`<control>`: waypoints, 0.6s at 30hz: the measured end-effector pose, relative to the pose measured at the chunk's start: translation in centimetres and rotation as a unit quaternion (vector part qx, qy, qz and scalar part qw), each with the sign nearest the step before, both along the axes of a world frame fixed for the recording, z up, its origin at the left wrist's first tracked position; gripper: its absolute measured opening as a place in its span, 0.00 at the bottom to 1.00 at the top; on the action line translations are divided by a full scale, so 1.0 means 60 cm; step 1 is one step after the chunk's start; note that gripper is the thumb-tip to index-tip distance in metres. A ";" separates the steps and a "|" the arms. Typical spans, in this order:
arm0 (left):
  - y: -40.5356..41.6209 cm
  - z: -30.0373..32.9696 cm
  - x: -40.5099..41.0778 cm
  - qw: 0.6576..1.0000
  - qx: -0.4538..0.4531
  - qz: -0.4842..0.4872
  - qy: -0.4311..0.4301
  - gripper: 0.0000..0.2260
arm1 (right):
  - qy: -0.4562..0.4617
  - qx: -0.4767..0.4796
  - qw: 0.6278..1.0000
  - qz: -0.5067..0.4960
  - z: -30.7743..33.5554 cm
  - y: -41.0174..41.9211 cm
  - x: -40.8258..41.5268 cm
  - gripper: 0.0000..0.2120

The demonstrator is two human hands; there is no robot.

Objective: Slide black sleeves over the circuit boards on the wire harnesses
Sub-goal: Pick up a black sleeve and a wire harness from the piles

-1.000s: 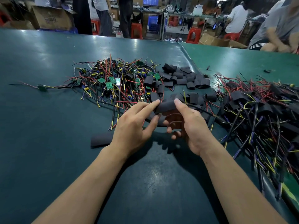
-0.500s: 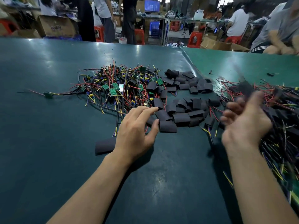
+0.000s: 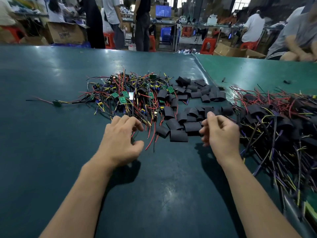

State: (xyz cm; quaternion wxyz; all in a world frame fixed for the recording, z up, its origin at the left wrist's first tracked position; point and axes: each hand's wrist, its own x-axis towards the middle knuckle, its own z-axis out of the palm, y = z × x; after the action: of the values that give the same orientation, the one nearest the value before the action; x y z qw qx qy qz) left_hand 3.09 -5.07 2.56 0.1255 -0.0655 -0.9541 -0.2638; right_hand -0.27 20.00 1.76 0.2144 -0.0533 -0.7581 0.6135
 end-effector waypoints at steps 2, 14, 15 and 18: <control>-0.029 0.008 0.008 0.996 -0.010 -0.057 -0.071 0.21 | 0.010 0.111 0.994 -0.014 -0.008 -0.007 0.001 0.12; -0.052 -0.026 -0.012 0.998 0.057 -0.023 -0.005 0.11 | 0.029 0.303 0.950 0.075 -0.026 -0.030 0.008 0.07; -0.050 -0.031 -0.017 0.999 0.044 0.012 0.029 0.08 | 0.023 0.322 0.944 0.066 -0.027 -0.030 0.006 0.08; -0.037 -0.041 -0.030 0.991 0.031 0.099 0.081 0.09 | 0.019 0.333 0.943 0.019 -0.026 -0.026 -0.001 0.09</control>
State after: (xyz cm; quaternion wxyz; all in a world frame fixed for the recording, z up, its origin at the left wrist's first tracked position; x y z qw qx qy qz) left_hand 1.31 -7.26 0.08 0.2295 0.0126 -0.9340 -0.2735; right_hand -0.34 18.42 0.21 0.2222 0.0471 -0.9157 0.3314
